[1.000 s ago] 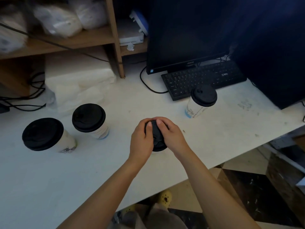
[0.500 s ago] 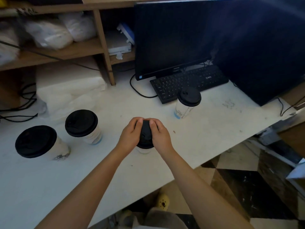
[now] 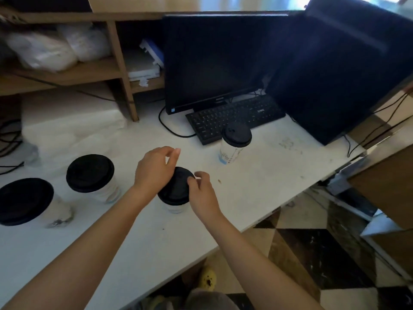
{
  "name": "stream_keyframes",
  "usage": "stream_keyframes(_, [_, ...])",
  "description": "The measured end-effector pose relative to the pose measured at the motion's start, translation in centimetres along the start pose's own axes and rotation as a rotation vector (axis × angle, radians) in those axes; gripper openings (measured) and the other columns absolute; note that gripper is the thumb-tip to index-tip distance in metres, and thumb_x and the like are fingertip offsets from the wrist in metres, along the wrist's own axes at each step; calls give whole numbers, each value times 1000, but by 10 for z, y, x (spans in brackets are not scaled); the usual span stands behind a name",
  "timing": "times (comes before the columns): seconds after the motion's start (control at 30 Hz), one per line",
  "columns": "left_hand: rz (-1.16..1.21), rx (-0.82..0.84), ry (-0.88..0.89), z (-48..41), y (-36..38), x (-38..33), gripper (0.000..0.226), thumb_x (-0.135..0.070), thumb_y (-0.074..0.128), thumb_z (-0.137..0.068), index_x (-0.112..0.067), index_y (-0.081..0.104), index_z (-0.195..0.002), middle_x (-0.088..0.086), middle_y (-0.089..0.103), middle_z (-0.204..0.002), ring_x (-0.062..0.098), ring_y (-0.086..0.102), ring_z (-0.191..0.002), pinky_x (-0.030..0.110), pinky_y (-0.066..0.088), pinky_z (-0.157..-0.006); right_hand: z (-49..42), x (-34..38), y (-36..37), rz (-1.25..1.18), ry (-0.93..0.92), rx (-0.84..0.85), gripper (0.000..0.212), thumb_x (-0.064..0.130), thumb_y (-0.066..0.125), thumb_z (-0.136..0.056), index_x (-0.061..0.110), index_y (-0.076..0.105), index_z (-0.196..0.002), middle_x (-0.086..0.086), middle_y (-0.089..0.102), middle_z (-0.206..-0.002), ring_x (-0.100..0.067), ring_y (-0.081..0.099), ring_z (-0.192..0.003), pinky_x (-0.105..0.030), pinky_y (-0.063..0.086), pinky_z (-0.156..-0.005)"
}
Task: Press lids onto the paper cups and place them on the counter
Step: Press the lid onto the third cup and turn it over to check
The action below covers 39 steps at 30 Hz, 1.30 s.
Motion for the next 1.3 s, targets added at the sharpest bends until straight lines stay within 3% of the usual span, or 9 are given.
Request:
stream_keyframes(0.2, [-36,65,-53,23,30,1,40,-34,30,-99,-9,62,-96,11,63,-97,21,54,-77,31,38,-67,-14,12,10,58,-121,26,37,27,28,-102,6,57,-112,-10,64,-108,-20,58,-96,-28,40,-79])
stream_keyframes(0.53, [-94,55,-20,22,30,-2,36,-32,32,-99,-10,60,-101,8,59,-108,24,59,-86,31,40,-69,-17,4,15,-74,-95,-7,33,26,30,-102,7,58,-103,-3,62,-95,-15,58,-88,-29,45,-81])
stream_keyframes(0.73, [252,254,71,13,22,-8,36,-33,35,-99,-12,64,-108,0,62,-110,13,55,-100,23,37,-84,7,-4,10,-188,-49,8,36,26,26,-103,18,45,-133,9,52,-119,-6,49,-110,-3,37,-81])
stream_keyframes(0.9, [-74,257,242,-8,9,-10,39,-36,35,-99,-14,62,-116,6,63,-119,22,52,-110,32,39,-89,32,-30,7,-211,-64,57,40,20,25,-104,23,33,-143,18,41,-131,0,39,-124,10,27,-83])
stream_keyframes(1.0, [-269,82,224,0,-3,-19,42,-40,35,-98,-16,56,-125,6,60,-126,26,48,-119,41,38,-95,37,-48,10,-107,-98,121,44,10,31,-101,25,31,-142,15,40,-134,-5,41,-126,0,31,-95])
stream_keyframes(1.07, [-329,142,198,14,6,-26,51,-50,30,-96,-21,48,-133,2,52,-137,22,40,-129,44,30,-105,33,-52,14,-26,-120,195,52,12,48,-96,30,26,-140,16,38,-134,-4,41,-123,-6,33,-98])
stream_keyframes(1.13, [-426,243,169,28,23,-26,56,-54,24,-95,-22,44,-136,1,46,-143,21,35,-134,48,24,-110,23,-52,16,-21,-133,271,65,15,63,-89,29,26,-140,23,40,-129,8,43,-115,2,31,-90])
stream_keyframes(1.2, [-460,230,154,31,31,-22,52,-50,24,-96,-20,47,-132,3,50,-136,22,40,-127,46,32,-102,9,-51,18,-17,-130,334,70,17,71,-83,31,28,-137,24,44,-128,11,45,-114,-2,34,-91])
stream_keyframes(1.3, [-457,169,168,30,32,-23,45,-43,28,-95,-16,52,-121,4,56,-123,23,47,-113,40,39,-85,-5,-55,27,11,-97,381,77,20,76,-78,24,31,-140,6,50,-136,-11,49,-122,-24,41,-97])
Point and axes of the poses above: each hand's wrist, its own z-axis away from the middle knuckle, its own y-axis out of the palm, x = y × z, the point moved 4 cm from there along -z, towards the middle knuckle
